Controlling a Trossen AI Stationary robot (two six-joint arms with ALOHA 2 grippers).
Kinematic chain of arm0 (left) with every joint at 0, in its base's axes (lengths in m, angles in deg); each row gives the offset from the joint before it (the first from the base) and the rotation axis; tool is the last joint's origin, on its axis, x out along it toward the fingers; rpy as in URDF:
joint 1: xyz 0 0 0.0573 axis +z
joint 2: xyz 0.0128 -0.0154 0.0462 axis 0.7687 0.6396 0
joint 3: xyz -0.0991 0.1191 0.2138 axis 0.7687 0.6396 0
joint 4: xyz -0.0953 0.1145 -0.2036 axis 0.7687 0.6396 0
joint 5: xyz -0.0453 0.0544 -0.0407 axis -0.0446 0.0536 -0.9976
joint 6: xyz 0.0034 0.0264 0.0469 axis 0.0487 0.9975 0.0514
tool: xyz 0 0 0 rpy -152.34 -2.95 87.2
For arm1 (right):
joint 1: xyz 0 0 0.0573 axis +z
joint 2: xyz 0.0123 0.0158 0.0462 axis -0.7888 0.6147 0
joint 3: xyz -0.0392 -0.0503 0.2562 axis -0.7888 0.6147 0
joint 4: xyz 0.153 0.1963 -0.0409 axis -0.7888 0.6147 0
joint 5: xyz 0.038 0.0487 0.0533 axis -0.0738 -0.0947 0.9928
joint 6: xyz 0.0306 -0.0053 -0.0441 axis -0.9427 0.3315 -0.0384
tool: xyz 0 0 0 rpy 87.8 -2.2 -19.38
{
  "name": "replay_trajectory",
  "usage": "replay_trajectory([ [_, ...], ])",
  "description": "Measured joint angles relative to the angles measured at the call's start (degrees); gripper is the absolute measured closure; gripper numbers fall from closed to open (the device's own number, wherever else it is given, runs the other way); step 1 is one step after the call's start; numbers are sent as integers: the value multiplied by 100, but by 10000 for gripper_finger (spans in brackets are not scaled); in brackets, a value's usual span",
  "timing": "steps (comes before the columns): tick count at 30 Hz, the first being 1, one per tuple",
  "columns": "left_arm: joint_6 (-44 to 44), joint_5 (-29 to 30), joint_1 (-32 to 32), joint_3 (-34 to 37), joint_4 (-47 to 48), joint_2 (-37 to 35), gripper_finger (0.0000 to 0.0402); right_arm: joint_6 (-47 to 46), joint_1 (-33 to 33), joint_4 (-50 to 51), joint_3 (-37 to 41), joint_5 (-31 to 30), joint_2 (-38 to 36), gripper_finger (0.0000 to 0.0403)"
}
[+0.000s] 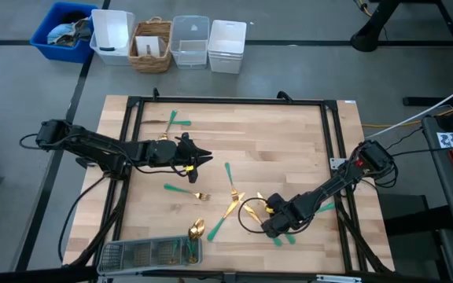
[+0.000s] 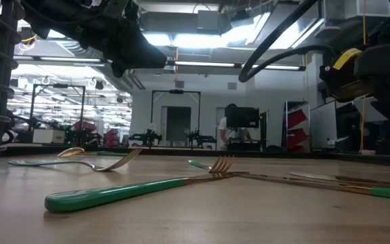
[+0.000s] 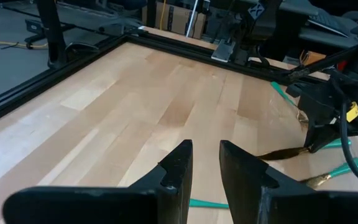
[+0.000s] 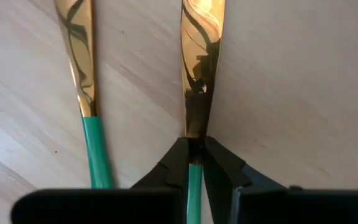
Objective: Sort silverware
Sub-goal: Put the right knife into the cutlery rack
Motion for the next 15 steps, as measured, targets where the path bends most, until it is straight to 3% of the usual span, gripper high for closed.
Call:
replay_trajectory([
  [10, 17, 0, 0, 0, -14, 0, 329, 247, -73, 16, 23, -520, -40, 369],
  [15, 20, 2, 0, 0, -13, 0, 329, 257, -116, 95, 59, -1303, -205, 371],
])
